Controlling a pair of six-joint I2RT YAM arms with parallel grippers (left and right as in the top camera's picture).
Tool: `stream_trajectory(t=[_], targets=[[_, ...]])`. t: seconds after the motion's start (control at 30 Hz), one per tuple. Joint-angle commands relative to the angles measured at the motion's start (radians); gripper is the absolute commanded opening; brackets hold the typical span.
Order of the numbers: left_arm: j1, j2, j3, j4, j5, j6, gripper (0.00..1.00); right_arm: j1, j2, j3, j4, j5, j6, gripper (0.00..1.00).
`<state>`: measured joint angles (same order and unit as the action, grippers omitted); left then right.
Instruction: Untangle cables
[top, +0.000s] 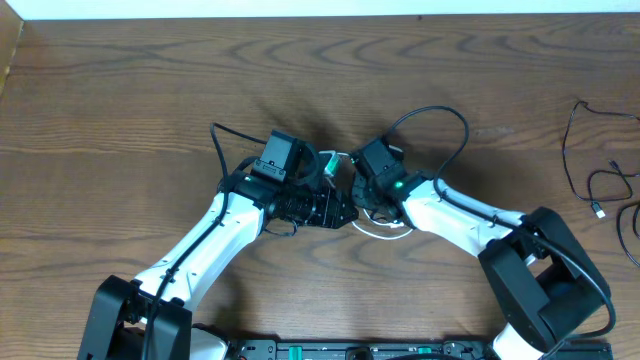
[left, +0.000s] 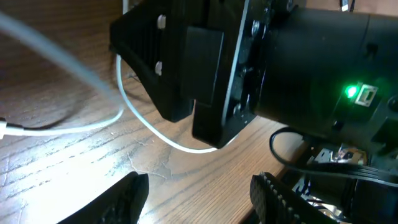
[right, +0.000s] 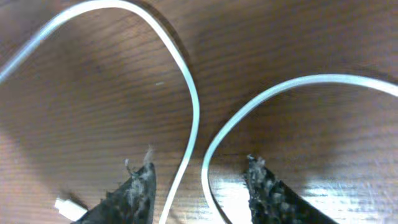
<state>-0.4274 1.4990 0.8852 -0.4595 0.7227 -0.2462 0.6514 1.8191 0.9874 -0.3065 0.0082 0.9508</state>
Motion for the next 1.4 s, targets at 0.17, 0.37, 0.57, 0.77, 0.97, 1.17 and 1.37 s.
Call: stream_trajectory(t=[0.17, 0.37, 0.57, 0.77, 0.97, 1.17, 1.37], targets=[[-0.004, 0.006, 0.029, -0.011, -0.029, 0.010, 0.58, 0.052, 0.032, -0.036, -0.105, 0.064, 0.105, 0.20], [-0.004, 0.006, 0.029, -0.037, -0.089, 0.010, 0.58, 0.077, 0.032, -0.036, -0.235, 0.056, 0.088, 0.01], [0.030, -0.006, 0.029, -0.045, -0.088, 0.011, 0.59, 0.069, 0.029, -0.035, -0.216, -0.012, 0.009, 0.01], [0.098, -0.066, 0.029, -0.072, -0.088, 0.037, 0.59, 0.040, -0.023, -0.002, -0.181, -0.088, -0.410, 0.16], [0.138, -0.097, 0.029, -0.113, -0.088, 0.037, 0.60, 0.016, -0.134, 0.007, -0.183, -0.174, -0.563, 0.43], [0.154, -0.097, 0.029, -0.141, -0.089, 0.063, 0.60, 0.012, -0.185, 0.007, -0.163, -0.258, -0.562, 0.57], [0.164, -0.097, 0.029, -0.139, -0.088, 0.063, 0.60, 0.018, -0.160, 0.006, -0.152, -0.302, -0.487, 0.57]])
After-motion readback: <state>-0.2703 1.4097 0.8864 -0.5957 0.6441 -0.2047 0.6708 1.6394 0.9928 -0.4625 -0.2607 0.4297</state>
